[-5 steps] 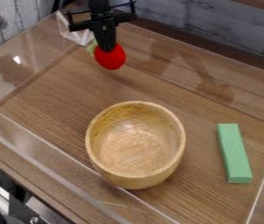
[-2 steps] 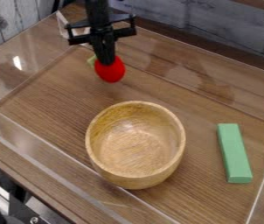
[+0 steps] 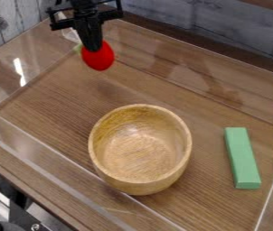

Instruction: Move the red fruit to the right

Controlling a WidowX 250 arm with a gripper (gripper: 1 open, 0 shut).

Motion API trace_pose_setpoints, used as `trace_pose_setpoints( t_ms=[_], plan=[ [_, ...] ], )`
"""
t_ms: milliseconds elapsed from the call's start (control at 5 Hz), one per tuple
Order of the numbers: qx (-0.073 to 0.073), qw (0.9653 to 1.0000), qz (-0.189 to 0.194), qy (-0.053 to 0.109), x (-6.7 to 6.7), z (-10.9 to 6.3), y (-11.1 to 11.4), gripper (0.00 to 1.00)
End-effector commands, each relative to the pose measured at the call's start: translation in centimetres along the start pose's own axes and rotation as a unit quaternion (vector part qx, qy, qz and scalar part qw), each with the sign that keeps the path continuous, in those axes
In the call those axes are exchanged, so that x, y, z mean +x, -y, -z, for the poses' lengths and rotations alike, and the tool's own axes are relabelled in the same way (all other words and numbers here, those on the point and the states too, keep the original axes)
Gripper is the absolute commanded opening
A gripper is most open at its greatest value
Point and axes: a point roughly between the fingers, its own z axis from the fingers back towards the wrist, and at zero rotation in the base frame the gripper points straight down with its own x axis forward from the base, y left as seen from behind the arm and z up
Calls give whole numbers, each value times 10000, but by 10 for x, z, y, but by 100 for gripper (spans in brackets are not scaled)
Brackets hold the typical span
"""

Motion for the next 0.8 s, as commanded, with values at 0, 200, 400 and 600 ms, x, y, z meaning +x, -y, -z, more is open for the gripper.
trace_pose_setpoints(
  t_ms=[0,200,400,600],
  plan=[
    [-132,9978,-344,549,-10,-25,44,0],
    [-133,9969,-524,576,-24,-4,82,0],
    [-112,9953,-763,589,-37,20,115,0],
    [-92,9912,-1152,641,-41,30,146,0]
  ],
)
